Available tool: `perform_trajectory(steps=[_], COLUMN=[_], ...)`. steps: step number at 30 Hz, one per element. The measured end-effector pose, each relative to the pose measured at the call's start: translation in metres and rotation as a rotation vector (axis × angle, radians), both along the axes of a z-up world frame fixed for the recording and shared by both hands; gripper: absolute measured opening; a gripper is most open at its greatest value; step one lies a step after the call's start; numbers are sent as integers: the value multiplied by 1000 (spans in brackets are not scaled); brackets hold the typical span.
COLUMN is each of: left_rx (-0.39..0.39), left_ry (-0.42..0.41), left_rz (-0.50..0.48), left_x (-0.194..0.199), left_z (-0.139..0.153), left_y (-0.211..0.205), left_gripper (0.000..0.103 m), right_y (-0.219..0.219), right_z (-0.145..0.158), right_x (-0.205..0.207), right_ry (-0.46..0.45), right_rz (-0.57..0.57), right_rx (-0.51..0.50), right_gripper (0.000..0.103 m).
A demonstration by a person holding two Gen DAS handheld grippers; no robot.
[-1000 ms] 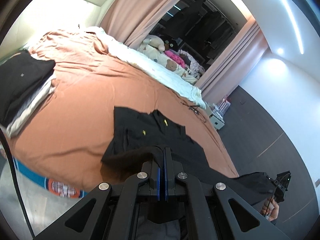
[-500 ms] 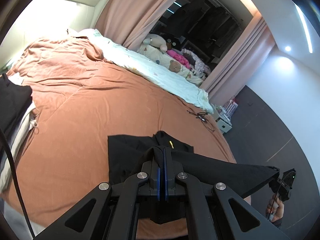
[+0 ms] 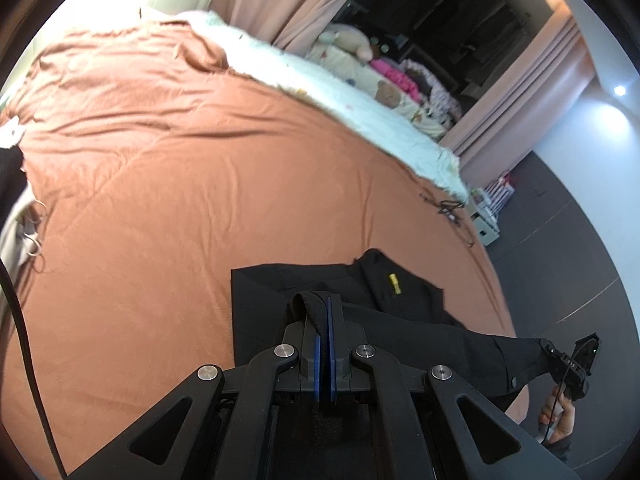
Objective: Fold large clothes
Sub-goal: 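Lift the hem with both grippers and carry it over toward the collar, then open both grippers to release the hem onto the shirt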
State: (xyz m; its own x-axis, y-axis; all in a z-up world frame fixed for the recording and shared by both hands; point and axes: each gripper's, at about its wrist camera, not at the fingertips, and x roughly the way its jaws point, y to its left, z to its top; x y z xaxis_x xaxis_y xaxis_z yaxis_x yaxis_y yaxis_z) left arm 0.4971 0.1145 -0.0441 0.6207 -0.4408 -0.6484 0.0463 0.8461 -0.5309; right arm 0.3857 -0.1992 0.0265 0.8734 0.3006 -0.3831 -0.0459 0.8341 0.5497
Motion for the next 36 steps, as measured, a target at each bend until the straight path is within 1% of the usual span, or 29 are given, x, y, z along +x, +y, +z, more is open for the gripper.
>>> perform_trajectory(steps=[4,5,9,12,14,17,19,20,21,22,23,25,26,27,28,31,33,36], left_rx=[22,26,43,54,67,88,121,138,143,144,146,166,184,190,191,201,244,308], left_ry=[49,60,103,121,132,174,203,212,210,205,198,171,144,128,120,132,138,169], left_rz=[0,0,0,-6,-6,2,-7,-10,-14,-16,-16,9,36,46,48,44,43,15], left_x=[28,34,59,75,85,100,105,105,104,102,99,91,85,82,78,70,65,59], left_z=[-27,-34,-60,-72,-81,-96,-102,-103,-103,-102,-99,-90,-83,-79,-75,-71,-71,-78], left_y=[-6,-7,-15,-19,-22,-27,-30,-31,-30,-30,-28,-22,-17,-14,-11,-2,1,1], left_gripper=[2,2,2,3,3,4,7,8,11,20,28,71,76,79,79,79,79,79], right_y=[6,7,7,4,6,7,7,7,8,9,9,9,9,9,10,14,18,27], right_z=[-14,-13,-21,-26,-28,-28,-28,-23,-19,-13,-7,5,8,10,13,16,17,19], right_x=[30,38,60,76,86,96,100,102,100,97,93,84,80,77,74,68,65,65], right_ry=[88,101,140,168,188,216,234,230,222,203,176,156,157,159,169,204,220,257], right_rz=[-23,-25,-39,-58,-69,-76,-81,-84,-84,-81,-93,-83,-78,-75,-76,-82,-73,-69], right_rx=[-17,-14,1,14,11,-2,-20,-29,-34,-36,-51,-65,-68,-74,-92,-155,-176,-242], right_gripper=[0,0,0,0,0,1,9,30,78,98,103,103,103,103,103,103,103,103])
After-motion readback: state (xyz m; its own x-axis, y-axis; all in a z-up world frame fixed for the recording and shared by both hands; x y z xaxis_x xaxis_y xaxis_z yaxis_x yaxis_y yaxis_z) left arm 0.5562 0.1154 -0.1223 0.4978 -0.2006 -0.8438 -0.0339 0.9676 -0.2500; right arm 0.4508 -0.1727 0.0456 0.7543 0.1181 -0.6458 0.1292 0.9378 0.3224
